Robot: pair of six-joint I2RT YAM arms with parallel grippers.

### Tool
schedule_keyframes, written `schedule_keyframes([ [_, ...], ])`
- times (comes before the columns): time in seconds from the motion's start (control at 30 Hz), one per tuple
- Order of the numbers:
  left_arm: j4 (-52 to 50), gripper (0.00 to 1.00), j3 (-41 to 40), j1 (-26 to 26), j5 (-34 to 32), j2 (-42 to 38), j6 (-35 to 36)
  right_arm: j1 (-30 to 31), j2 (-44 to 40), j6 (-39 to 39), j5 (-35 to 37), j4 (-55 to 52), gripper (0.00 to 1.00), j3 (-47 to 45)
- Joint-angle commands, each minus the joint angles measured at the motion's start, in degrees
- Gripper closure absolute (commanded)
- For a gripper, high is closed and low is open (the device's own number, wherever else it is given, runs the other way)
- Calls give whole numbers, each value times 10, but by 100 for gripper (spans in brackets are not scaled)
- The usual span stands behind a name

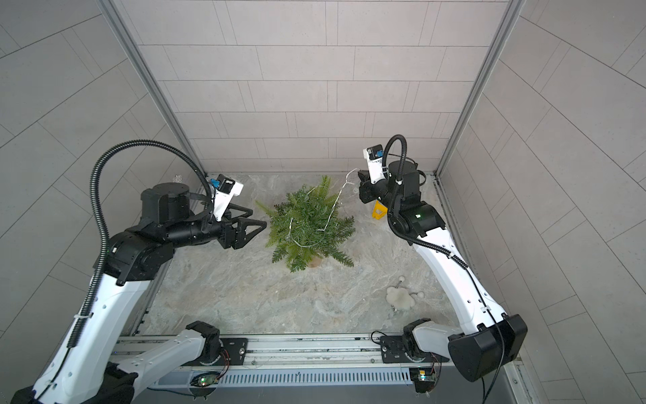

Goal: Remove string lights from the small christmas tree
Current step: Remove the light string from the Christmas tree.

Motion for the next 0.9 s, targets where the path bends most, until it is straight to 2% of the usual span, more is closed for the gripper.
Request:
schedule_keyframes([
  [0.0,24,22,6,-3,15,-7,-5,2,-16,-8,-27,-20,100,28],
  [0.3,37,22,-5,-2,17,-23,-14,33,-59,6,-87,-92,100,75],
  [0.4,44,22,-13,-2,37,-33,-12,47,-76,18,-110,-103,100,77],
  [0.63,62,22,-27,-3,64,-48,-9,76,-130,46,-126,-120,100,56],
  [0.87,67,22,-37,-3,71,-50,-7,81,-154,77,-147,-120,100,84],
])
